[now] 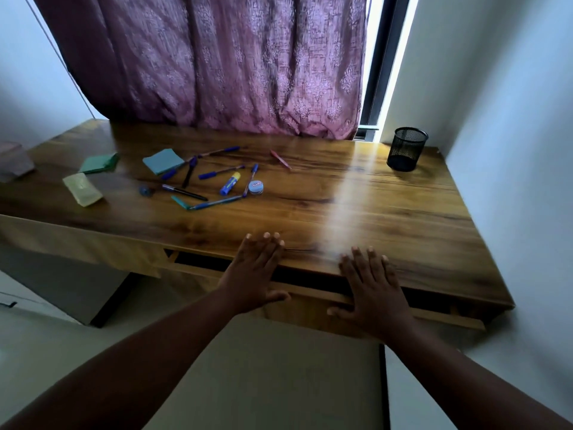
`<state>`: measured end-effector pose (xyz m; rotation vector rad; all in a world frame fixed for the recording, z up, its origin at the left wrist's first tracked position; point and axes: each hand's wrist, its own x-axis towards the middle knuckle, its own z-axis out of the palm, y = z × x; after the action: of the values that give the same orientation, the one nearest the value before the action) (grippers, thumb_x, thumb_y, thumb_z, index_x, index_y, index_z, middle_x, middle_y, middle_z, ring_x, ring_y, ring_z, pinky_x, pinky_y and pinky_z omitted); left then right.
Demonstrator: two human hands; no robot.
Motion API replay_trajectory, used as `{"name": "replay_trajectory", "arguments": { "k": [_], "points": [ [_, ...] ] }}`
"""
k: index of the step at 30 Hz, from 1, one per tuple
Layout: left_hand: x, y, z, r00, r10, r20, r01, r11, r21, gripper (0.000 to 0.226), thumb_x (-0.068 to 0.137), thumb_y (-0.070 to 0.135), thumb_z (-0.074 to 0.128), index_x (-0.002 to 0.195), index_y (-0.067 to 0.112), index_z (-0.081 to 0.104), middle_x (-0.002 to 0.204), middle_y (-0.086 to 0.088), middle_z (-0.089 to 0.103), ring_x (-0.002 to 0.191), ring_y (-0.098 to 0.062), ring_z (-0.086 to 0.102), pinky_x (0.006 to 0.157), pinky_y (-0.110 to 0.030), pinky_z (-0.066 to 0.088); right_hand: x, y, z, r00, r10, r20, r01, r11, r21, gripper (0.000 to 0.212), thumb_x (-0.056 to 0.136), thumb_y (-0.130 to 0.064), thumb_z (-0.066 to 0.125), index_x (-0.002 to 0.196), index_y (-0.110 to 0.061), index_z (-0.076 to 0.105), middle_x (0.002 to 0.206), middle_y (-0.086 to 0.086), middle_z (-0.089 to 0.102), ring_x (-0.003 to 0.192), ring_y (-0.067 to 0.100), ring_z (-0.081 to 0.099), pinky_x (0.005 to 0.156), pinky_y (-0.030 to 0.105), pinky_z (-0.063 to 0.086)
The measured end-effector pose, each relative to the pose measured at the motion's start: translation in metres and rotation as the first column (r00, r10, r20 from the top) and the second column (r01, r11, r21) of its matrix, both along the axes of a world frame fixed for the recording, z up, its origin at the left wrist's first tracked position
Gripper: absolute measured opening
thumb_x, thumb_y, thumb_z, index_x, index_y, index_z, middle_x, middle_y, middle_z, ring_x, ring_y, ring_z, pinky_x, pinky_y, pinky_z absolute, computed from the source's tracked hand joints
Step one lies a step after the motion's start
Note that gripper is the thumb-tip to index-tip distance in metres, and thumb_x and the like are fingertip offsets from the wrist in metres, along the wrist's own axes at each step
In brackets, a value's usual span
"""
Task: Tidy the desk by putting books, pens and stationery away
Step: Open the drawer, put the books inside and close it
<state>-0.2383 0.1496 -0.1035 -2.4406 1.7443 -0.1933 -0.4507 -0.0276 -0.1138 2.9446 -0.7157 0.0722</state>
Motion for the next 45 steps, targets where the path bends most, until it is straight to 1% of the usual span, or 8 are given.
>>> {"name": "replay_trajectory", "arguments": {
  "k": [3, 8, 15, 21, 25, 35, 39, 45],
  "points": [
    [0.001, -0.013, -0.006, 0.995, 0.053, -0.084, -0.052, 0.999, 0.015, 0.100, 0.075, 0.076, 0.014, 0.152, 0.012, 0.009, 0.160, -0.008, 0.010, 0.148, -0.026, 0.009, 0.118, -0.042, 0.009, 0.010, -0.004, -0.004, 1.000, -0.028, 0.000, 0.028, 1.000, 0.014, 0.096, 0.071, -0.075, 0.037, 0.144, -0.013, 0.032, 0.145, 0.018, 0.042, 0.132, 0.042, 0.040, 0.107, 0.054, 0.031],
    [-0.002, -0.014, -0.023, 0.998, 0.056, 0.010, -0.054, 0.987, -0.150, 0.088, 0.072, 0.057, 0.068, 0.141, 0.012, 0.041, 0.145, -0.010, 0.046, 0.133, -0.029, 0.045, 0.105, -0.046, 0.038, 0.014, -0.002, -0.014, 0.996, -0.043, 0.080, 0.043, 0.999, -0.010, 0.079, 0.079, -0.060, 0.038, 0.143, -0.013, 0.036, 0.144, 0.019, 0.043, 0.131, 0.042, 0.041, 0.107, 0.052, 0.021],
    [-0.002, -0.016, -0.027, 0.999, 0.046, 0.026, -0.037, 0.964, -0.264, 0.085, 0.066, 0.052, 0.076, 0.135, 0.014, 0.046, 0.138, -0.010, 0.054, 0.127, -0.028, 0.052, 0.101, -0.045, 0.043, 0.015, -0.003, -0.020, 0.992, -0.044, 0.120, 0.053, 0.996, -0.070, 0.071, 0.083, -0.053, 0.039, 0.140, -0.010, 0.042, 0.142, 0.021, 0.046, 0.128, 0.041, 0.045, 0.105, 0.054, 0.032],
    [0.002, -0.015, -0.031, 0.999, 0.019, 0.040, -0.004, 0.940, -0.341, 0.078, 0.069, 0.052, 0.073, 0.133, 0.015, 0.047, 0.136, -0.008, 0.056, 0.125, -0.026, 0.053, 0.101, -0.044, 0.043, 0.016, -0.004, -0.022, 0.988, -0.025, 0.152, 0.046, 0.989, -0.141, 0.068, 0.084, -0.053, 0.044, 0.138, -0.010, 0.045, 0.140, 0.021, 0.048, 0.126, 0.041, 0.047, 0.104, 0.053, 0.030],
    [0.003, -0.014, -0.027, 0.999, 0.019, 0.028, -0.009, 0.942, -0.336, 0.069, 0.076, 0.056, 0.050, 0.132, 0.016, 0.045, 0.134, -0.007, 0.058, 0.124, -0.025, 0.054, 0.099, -0.041, 0.044, 0.017, -0.005, -0.022, 0.988, -0.031, 0.151, 0.053, 0.988, -0.142, 0.068, 0.084, -0.052, 0.046, 0.138, -0.010, 0.045, 0.140, 0.020, 0.048, 0.126, 0.040, 0.047, 0.103, 0.053, 0.030],
    [-0.001, -0.019, -0.017, 0.995, 0.071, -0.064, -0.086, 0.961, -0.264, 0.077, 0.063, 0.054, 0.077, 0.128, 0.018, 0.055, 0.131, -0.004, 0.060, 0.121, -0.025, 0.057, 0.095, -0.042, 0.047, 0.016, -0.004, -0.016, 0.994, -0.033, 0.107, 0.047, 0.990, -0.129, 0.068, 0.083, -0.054, 0.044, 0.135, -0.009, 0.048, 0.134, 0.021, 0.053, 0.119, 0.042, 0.053, 0.098, 0.052, 0.032],
    [-0.006, -0.022, -0.004, 0.984, 0.094, -0.151, -0.114, 0.985, -0.132, 0.070, 0.088, 0.044, 0.056, 0.147, 0.020, 0.028, 0.155, -0.003, 0.028, 0.143, -0.024, 0.025, 0.112, -0.042, 0.025, 0.017, -0.001, -0.005, 0.998, -0.065, 0.022, 0.065, 0.998, -0.023, 0.070, 0.079, -0.056, 0.041, 0.131, -0.009, 0.047, 0.127, 0.023, 0.058, 0.110, 0.044, 0.058, 0.091, 0.051, 0.041],
    [0.027, 0.015, 0.025, 0.994, -0.070, -0.083, 0.073, 0.996, 0.043, 0.067, 0.094, 0.035, 0.045, 0.152, 0.022, 0.013, 0.160, -0.001, 0.015, 0.145, -0.024, 0.021, 0.113, -0.041, 0.026, 0.032, 0.008, 0.022, 0.991, -0.132, 0.003, 0.131, 0.990, 0.049, 0.073, 0.067, -0.078, 0.040, 0.102, -0.018, 0.060, 0.100, 0.011, 0.065, 0.086, 0.034, 0.063, 0.068, 0.042, 0.053]
  ]
}}
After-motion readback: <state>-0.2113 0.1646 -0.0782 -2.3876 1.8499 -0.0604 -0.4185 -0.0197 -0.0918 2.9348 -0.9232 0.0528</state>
